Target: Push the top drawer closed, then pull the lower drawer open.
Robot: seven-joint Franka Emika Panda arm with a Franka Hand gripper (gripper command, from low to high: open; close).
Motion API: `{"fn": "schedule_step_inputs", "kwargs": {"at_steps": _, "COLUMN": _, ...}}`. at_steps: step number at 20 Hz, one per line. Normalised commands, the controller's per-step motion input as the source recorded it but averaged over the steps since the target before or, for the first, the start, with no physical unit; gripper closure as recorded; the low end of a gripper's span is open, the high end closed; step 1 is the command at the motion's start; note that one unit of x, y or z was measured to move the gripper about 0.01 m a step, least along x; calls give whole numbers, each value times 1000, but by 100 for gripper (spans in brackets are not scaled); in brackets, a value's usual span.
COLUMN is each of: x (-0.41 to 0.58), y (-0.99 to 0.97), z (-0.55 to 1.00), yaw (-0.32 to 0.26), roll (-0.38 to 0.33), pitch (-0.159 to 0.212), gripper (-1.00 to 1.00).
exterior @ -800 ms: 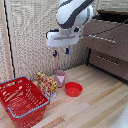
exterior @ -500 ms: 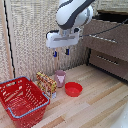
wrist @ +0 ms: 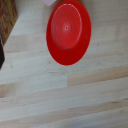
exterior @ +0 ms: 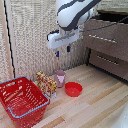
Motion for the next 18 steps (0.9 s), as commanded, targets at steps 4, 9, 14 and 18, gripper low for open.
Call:
{"fn": "schedule_step_inputs", "kwargs": {"at_steps": 4, "x": 0, "y": 0, "z": 206, "yaw": 152, "roll": -327, "pitch": -16, "gripper": -100}}
{"fn": "schedule_step_inputs", "kwargs": {"at_steps": 9, "x": 0, "y": 0, "z": 197, "yaw": 146, "roll": -334, "pitch": -14, "gripper": -100}}
{"fn": "schedule_step_inputs", "kwargs": {"at_steps": 14, "x": 0, "y": 0, "z": 187, "yaw": 140, "roll": -341, "pitch": -14, "gripper": -100}}
{"fn": "schedule_step_inputs", "kwargs": {"at_steps": 18, "x": 0, "y": 10, "z": 197, "yaw": 110, "roll": -354, "pitch": -1, "gripper": -100}}
